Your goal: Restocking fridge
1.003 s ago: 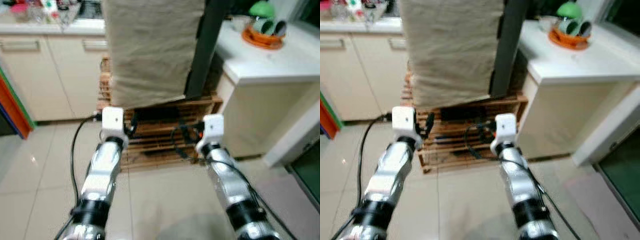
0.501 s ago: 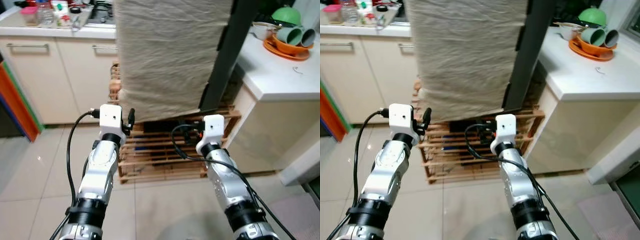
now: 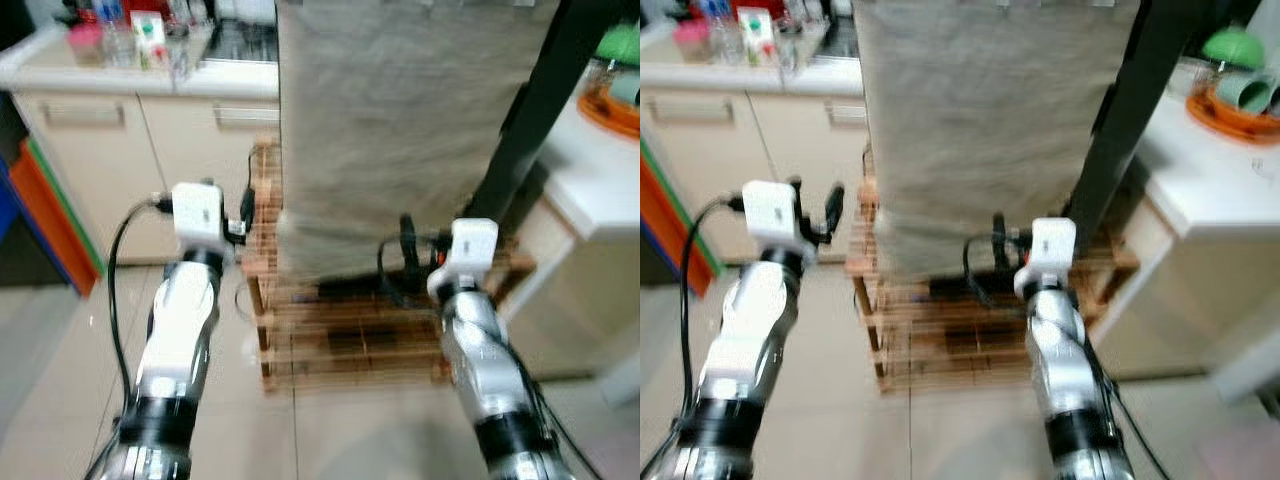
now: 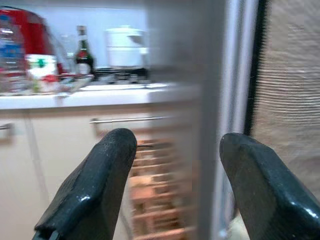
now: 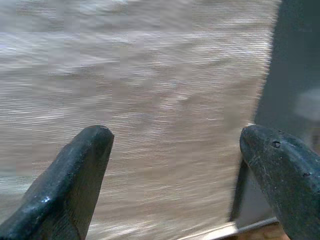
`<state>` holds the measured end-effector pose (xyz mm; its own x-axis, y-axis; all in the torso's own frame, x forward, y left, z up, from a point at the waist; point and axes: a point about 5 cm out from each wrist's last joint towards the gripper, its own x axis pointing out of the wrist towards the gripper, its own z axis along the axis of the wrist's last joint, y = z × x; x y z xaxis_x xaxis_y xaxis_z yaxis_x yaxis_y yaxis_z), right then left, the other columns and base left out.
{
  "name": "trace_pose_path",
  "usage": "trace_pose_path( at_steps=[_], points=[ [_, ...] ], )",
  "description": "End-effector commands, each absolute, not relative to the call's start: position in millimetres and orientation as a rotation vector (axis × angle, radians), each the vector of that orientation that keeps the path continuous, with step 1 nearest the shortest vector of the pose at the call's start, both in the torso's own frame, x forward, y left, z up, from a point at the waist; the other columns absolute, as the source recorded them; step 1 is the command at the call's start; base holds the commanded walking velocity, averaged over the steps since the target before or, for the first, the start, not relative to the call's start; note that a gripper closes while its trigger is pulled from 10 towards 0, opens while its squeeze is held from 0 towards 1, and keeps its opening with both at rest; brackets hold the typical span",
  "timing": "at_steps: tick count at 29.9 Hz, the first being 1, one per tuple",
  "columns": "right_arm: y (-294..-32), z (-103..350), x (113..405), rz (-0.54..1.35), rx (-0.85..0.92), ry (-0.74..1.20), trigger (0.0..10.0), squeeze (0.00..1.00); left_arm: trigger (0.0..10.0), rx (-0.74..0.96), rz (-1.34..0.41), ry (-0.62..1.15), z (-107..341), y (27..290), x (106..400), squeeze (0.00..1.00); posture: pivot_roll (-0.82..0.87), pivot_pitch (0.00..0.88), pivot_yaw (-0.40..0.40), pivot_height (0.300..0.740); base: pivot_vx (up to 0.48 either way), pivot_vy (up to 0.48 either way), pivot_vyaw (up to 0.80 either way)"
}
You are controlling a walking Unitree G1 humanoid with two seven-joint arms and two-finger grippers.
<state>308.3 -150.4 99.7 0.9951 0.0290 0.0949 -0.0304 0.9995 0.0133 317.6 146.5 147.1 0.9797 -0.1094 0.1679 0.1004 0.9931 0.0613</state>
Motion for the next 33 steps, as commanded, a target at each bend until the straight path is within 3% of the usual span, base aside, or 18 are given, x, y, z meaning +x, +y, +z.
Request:
trace_pose_path(
  at_steps=[1,14,19,27,33],
  points=[
    [-152.4,102.5,309.0,0.014,0.013,-0.099,10.0,0.0,10.0,0.069,-0.133,-0.176,150.6,140.8,319.8,0.0,-0.01,0.0,-0.047,0.74,0.401,0.262,0.0],
    [-148.6,101.1,309.3,0.029,0.015,-0.092,10.0,0.0,10.0,0.106,-0.116,-0.169,150.3,143.4,321.3,0.0,-0.01,0.0,-0.047,0.74,0.404,0.24,0.0],
    [-147.6,100.8,308.8,0.033,0.016,-0.089,10.0,0.0,10.0,0.139,-0.087,-0.163,150.4,145.5,322.2,0.0,-0.01,0.0,-0.048,0.74,0.0,0.0,0.0],
    [-146.3,98.4,307.6,0.045,0.01,-0.062,10.0,0.0,10.0,0.13,-0.203,-0.117,140.5,137.6,316.5,0.0,-0.01,0.0,-0.05,0.74,0.0,0.0,-0.08],
    [-146.4,96.4,306.7,0.045,0.016,-0.055,10.0,0.0,10.0,0.099,-0.257,-0.116,138.8,134.2,313.0,0.0,-0.01,0.0,-0.049,0.74,0.0,0.477,-0.66]
  ],
)
